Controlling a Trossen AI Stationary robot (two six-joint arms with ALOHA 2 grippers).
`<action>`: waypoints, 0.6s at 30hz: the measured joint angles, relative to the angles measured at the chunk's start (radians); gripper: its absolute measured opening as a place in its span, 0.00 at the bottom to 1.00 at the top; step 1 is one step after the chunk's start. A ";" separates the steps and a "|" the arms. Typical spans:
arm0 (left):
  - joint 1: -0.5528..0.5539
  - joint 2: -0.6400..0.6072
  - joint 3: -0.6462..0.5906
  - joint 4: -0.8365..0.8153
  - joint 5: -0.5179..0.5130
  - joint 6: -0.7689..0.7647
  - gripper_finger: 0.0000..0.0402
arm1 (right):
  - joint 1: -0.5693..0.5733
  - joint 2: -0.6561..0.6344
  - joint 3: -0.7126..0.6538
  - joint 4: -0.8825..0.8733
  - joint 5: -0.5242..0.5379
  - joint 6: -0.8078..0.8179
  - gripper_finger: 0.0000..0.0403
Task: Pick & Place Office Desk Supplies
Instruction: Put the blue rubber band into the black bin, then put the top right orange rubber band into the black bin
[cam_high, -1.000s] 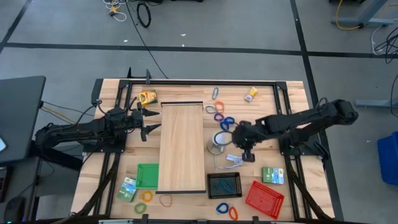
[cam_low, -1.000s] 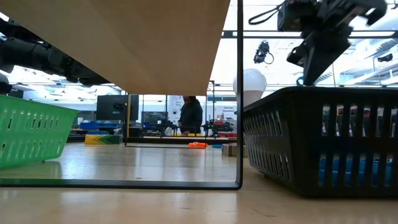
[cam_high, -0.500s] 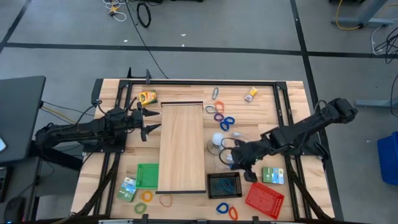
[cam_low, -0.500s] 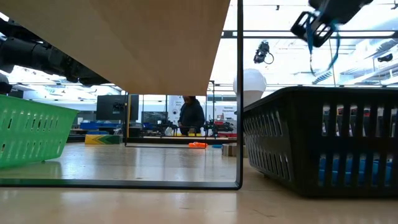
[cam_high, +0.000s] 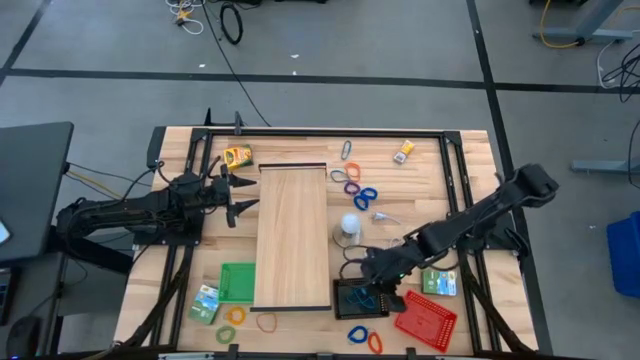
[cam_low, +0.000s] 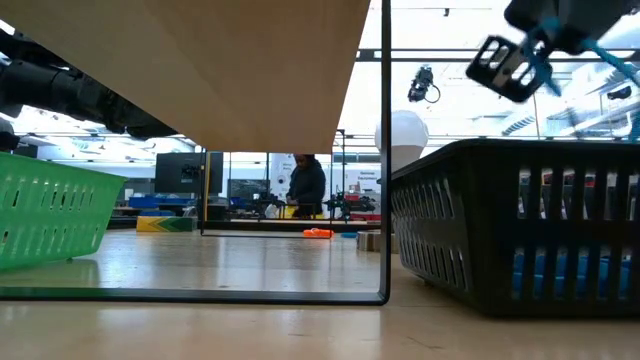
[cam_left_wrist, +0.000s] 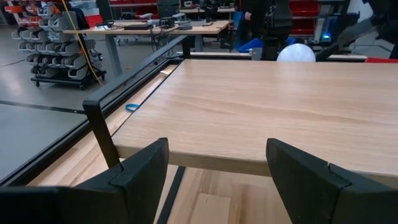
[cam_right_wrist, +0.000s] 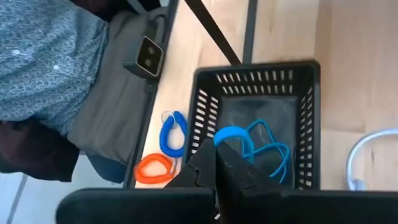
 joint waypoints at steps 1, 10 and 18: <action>0.000 0.000 0.000 -0.001 0.000 0.000 0.68 | 0.000 0.010 0.000 0.000 -0.005 0.003 0.00; 0.000 0.000 0.000 -0.009 0.000 0.000 0.68 | 0.005 0.080 0.000 0.000 -0.015 0.041 0.08; 0.000 0.000 0.000 -0.018 0.000 0.000 0.68 | 0.006 0.079 0.000 -0.003 0.062 0.007 0.26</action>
